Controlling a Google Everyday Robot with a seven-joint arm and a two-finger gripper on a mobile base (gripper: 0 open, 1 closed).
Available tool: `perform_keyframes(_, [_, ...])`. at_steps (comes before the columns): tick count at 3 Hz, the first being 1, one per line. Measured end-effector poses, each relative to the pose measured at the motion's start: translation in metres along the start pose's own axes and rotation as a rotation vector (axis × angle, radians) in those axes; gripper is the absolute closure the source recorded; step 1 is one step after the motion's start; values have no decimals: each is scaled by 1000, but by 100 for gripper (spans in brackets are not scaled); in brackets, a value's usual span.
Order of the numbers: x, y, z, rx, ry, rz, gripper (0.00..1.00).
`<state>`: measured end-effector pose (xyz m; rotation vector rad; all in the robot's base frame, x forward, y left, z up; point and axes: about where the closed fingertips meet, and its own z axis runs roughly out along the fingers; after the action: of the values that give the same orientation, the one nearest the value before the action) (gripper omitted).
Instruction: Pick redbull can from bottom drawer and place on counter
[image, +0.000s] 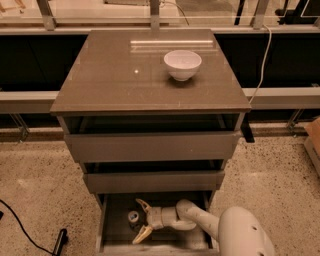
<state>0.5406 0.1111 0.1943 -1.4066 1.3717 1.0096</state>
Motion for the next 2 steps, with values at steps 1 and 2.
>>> perform_keyframes(1, [0,1,2,-3,-2,1,17])
perform_keyframes(2, [-1,3,4,-7,-4,2,41])
